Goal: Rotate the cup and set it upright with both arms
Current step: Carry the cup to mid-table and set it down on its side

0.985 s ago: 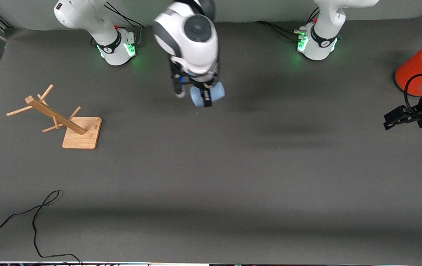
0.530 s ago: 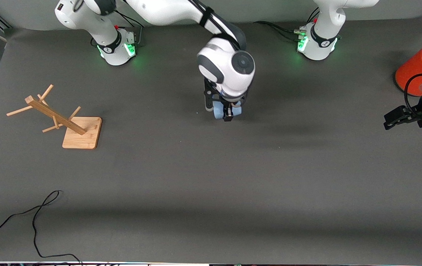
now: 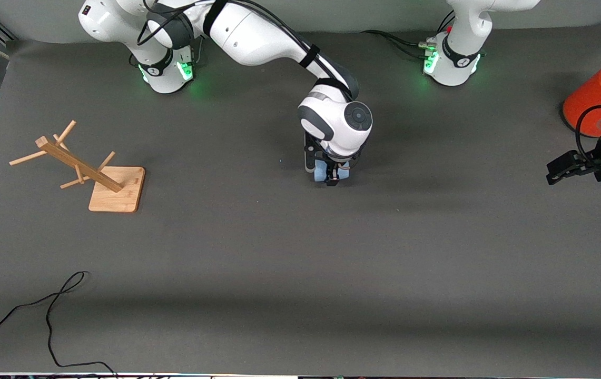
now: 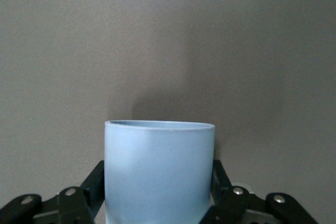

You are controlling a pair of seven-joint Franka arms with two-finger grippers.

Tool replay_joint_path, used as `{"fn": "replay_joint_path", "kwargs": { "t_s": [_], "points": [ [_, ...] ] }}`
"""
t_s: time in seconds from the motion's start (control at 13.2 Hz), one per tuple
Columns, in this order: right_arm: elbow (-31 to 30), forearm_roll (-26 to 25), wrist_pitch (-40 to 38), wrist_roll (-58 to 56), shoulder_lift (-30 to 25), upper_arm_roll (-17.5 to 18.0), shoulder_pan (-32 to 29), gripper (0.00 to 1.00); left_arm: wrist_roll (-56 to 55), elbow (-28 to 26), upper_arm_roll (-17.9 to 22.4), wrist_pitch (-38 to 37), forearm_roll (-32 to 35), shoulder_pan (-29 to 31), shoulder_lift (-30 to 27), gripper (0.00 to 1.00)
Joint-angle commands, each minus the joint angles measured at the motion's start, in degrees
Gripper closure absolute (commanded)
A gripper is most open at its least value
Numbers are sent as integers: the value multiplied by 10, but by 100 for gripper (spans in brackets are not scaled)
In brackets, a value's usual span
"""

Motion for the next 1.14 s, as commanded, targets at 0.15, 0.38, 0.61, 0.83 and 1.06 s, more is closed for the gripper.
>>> {"fn": "replay_joint_path", "kwargs": {
  "t_s": [0.15, 0.38, 0.61, 0.83, 1.06],
  "points": [
    [19, -14, 10, 21, 23, -8, 9, 0, 9, 2, 0, -11, -3, 0, -4, 0],
    [19, -14, 10, 19, 22, -10, 9, 0, 9, 2, 0, -11, -3, 0, -4, 0],
    [20, -15, 5, 12, 11, -12, 5, 0, 9, 2, 0, -11, -3, 0, -3, 0],
    [15, -14, -9, 5, -25, -11, 2, 0, 9, 2, -1, -10, -3, 0, -3, 0],
    [16, -7, -94, -18, -75, -8, -1, 0, 9, 1, 0, -11, -3, 0, -3, 0]
  ]
}}
